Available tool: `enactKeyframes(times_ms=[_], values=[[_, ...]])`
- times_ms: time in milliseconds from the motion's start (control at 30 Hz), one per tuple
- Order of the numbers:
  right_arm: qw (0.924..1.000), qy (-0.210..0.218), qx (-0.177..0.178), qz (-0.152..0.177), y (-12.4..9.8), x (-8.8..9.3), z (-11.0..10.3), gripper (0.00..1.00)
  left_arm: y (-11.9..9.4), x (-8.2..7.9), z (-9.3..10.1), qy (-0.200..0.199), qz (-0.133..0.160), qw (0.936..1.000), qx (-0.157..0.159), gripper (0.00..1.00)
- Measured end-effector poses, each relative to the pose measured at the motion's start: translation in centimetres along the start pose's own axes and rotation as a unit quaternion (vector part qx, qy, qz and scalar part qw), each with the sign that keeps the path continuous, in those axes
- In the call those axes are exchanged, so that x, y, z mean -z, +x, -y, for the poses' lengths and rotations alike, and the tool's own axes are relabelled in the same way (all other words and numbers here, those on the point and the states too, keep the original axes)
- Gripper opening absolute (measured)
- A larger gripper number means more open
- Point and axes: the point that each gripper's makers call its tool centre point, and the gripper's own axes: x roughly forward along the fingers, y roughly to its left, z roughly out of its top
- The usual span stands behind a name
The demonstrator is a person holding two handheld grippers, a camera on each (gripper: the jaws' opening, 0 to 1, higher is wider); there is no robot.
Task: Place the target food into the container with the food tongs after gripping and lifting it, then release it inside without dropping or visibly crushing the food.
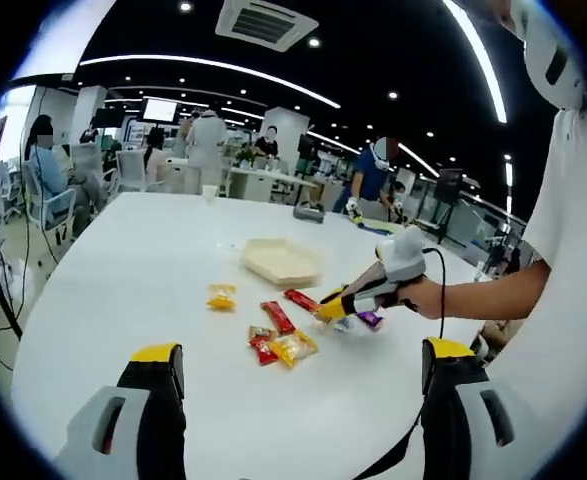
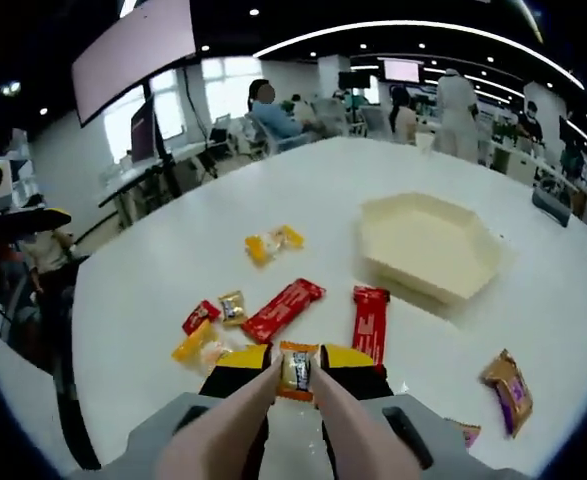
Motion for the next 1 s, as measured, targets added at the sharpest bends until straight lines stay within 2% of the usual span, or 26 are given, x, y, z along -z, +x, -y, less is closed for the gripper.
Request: enactKeyframes(times_ms=[100,133,167,200,233,267,300,367,433,533,600,700,833,1000], values=[[0.9989,0.041,0.017,0.014,-1.2,-0.3,0.8,0.18,0.6,0.2,0.5,0.010,-0.011,0.9996,0.026,0.99],[0.9975,0.068,0.012,0.017,-2.0,-0.2,0.6,0.18,0.7,-0.2,0.7,0.021,-0.009,0.9989,0.041,0.99],[0.9966,0.071,0.029,0.031,-2.7,-0.5,1.2,0.18,0.7,-0.5,0.7,0.030,-0.003,0.9983,0.050,0.99],[0.9967,0.070,0.029,0.030,-3.0,-0.4,1.3,0.18,0.7,-0.5,0.6,0.030,-0.003,0.9983,0.051,0.99],[0.9944,0.093,0.039,0.031,-3.9,-0.1,1.4,0.18,0.8,-0.5,0.2,0.029,-0.007,0.9981,0.054,0.99],[0.9934,0.097,0.046,0.039,-4.5,-0.2,1.6,0.18,0.8,-0.6,0.0,0.029,-0.006,0.9979,0.058,0.99],[0.9914,0.117,0.049,0.034,-5.4,0.2,1.6,0.18,0.6,-0.8,0.2,0.032,-0.003,0.9969,0.072,0.99],[0.9875,0.133,0.070,0.048,-6.7,0.1,1.8,0.18,0.3,-0.9,0.3,0.040,-0.005,0.9952,0.089,0.99],[0.9834,0.151,0.087,0.050,-8.3,0.4,1.4,0.18,-0.1,-0.6,-0.1,0.053,-0.014,0.9934,0.100,0.99],[0.9807,0.156,0.107,0.050,-10.5,0.9,0.1,0.18,-0.8,-0.2,-0.8,0.065,-0.022,0.9916,0.110,0.99],[0.9792,0.159,0.117,0.047,-11.2,1.2,-0.4,0.18,-1.3,0.1,-1.1,0.064,-0.023,0.9909,0.116,0.99],[0.9714,0.175,0.152,0.052,-13.4,2.1,-1.6,0.18,-1.9,1.2,-1.3,0.059,-0.032,0.9884,0.136,0.99],[0.9636,0.190,0.180,0.054,-15.6,3.4,-3.3,0.18,-1.5,2.3,-1.2,0.062,-0.038,0.9830,0.168,0.99],[0.9540,0.205,0.211,0.058,-17.6,5.0,-4.7,0.18,-0.7,2.7,0.0,0.063,-0.040,0.9753,0.208,0.99]])
